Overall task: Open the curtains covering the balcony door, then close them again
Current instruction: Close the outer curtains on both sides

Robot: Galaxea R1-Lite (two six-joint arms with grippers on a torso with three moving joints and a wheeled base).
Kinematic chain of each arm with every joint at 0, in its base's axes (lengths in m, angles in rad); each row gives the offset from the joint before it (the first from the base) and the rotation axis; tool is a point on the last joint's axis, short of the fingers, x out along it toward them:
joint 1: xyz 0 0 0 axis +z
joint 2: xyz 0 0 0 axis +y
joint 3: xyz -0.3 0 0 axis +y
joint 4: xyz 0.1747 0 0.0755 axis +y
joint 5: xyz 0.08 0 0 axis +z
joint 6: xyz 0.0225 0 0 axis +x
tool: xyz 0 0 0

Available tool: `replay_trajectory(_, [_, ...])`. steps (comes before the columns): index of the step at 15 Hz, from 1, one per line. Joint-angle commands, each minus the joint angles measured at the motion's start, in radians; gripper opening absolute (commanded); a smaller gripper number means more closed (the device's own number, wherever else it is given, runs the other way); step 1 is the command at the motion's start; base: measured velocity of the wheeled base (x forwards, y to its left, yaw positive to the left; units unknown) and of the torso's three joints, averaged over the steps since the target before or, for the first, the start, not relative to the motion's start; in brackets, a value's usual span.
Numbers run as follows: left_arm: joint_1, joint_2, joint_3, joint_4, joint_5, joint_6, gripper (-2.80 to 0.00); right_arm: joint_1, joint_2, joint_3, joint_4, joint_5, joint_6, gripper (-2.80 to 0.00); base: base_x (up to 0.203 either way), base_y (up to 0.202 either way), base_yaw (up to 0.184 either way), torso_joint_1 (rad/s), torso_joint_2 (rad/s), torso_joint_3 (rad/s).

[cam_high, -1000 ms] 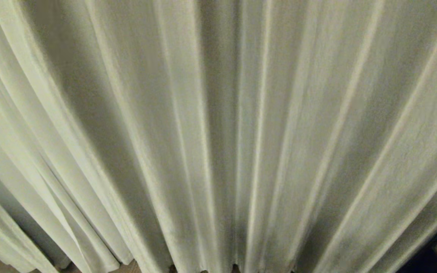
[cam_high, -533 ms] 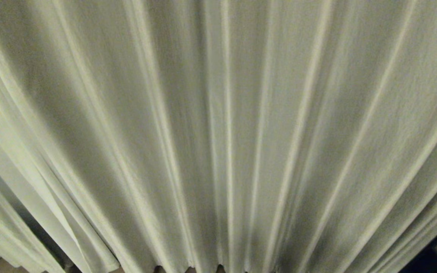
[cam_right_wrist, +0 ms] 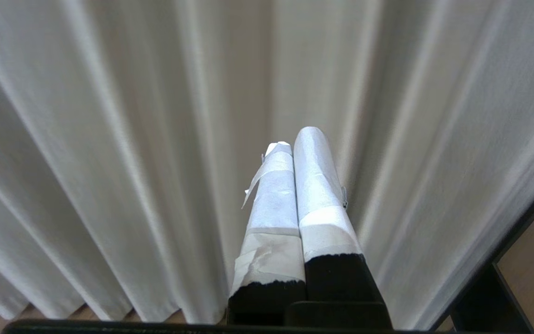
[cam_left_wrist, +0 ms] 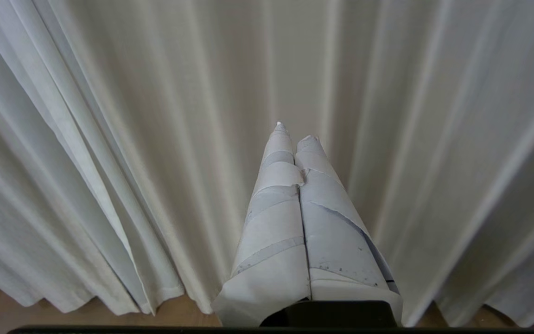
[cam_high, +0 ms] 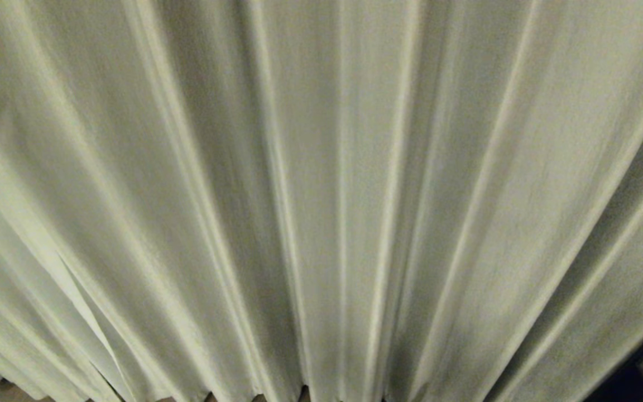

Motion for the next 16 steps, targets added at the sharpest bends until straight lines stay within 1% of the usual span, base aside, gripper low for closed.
replay_trajectory(1, [0.0, 0.0, 0.0, 0.0, 0.0, -0.008, -2.8, 0.0, 0.001, 0.0, -0.001, 0.0, 0.0, -2.8, 0.0, 0.0, 0.0, 0.0, 0.0, 0.0])
replay_trajectory(2, [0.0, 0.0, 0.0, 0.0, 0.0, -0.02, -2.8, 0.0, 0.001, 0.0, -0.001, 0.0, 0.0, -2.8, 0.0, 0.0, 0.0, 0.0, 0.0, 0.0])
replay_trajectory(5, [0.0, 0.0, 0.0, 0.0, 0.002, -0.028, -2.8, 0.0, 0.001, 0.0, -0.001, 0.0, 0.0, -2.8, -0.001, 0.029, -0.001, 0.004, 0.0, 0.001])
replay_trajectory(16, [0.0, 0.0, 0.0, -0.002, 0.004, -0.053, -2.8, 0.0, 0.001, 0.0, -0.001, 0.0, 0.0, -2.8, 0.0, 0.181, -0.002, -0.001, 0.0, 0.002])
